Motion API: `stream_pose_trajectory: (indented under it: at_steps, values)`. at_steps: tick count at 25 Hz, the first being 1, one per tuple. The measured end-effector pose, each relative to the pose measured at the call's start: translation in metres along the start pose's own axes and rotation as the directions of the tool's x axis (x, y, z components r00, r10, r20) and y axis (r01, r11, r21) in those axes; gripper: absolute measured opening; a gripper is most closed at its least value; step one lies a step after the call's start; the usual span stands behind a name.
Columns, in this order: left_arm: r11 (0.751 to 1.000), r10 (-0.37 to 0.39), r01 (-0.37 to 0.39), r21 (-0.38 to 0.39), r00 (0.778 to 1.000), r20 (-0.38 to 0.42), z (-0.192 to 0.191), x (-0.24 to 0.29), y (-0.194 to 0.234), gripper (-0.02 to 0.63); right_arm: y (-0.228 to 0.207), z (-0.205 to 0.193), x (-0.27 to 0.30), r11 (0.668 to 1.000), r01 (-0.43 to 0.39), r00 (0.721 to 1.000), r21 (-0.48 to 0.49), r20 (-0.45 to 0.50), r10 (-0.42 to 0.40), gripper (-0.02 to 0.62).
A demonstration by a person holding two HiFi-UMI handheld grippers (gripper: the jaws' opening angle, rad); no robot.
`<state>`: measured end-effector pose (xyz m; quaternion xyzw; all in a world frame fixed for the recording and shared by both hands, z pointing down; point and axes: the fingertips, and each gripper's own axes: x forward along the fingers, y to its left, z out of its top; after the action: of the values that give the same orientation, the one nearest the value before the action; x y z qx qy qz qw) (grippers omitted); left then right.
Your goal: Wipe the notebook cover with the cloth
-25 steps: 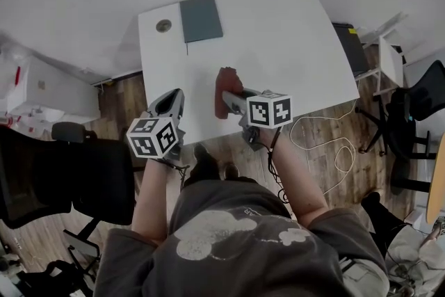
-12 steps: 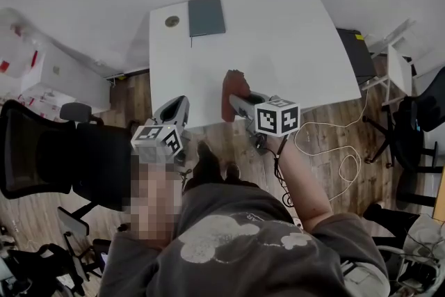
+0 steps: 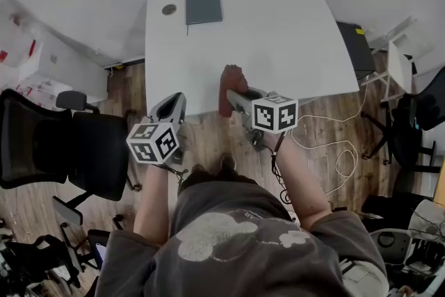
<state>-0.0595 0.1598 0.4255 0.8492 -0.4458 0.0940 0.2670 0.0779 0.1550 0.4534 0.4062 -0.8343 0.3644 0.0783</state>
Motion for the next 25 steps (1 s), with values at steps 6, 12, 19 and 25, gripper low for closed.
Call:
stream_pose_trajectory:
  at_steps: [6, 12, 19, 25]
  values:
    - [0.999, -0.047, 0.048, 0.008, 0.999, -0.021, -0.007, 0.013, -0.013, 0.000, -0.008, -0.006, -0.002, 1.000, 0.026, 1.000, 0.005, -0.011, -0.026, 0.109]
    - [0.998, -0.070, 0.070, 0.002, 0.997, -0.015, -0.013, -0.003, -0.015, 0.000, 0.010, -0.018, -0.004, 0.999, 0.042, 0.999, -0.009, -0.015, -0.042, 0.109]
    - [0.996, -0.093, 0.093, 0.007, 0.996, -0.005, -0.017, -0.041, -0.010, 0.000, 0.045, -0.035, -0.009, 0.996, 0.079, 0.997, -0.048, -0.017, -0.080, 0.107]
    - [0.994, -0.108, 0.108, 0.010, 0.994, -0.011, -0.030, -0.070, -0.005, 0.000, 0.070, -0.056, -0.017, 0.994, 0.096, 0.995, -0.051, -0.012, -0.097, 0.107]
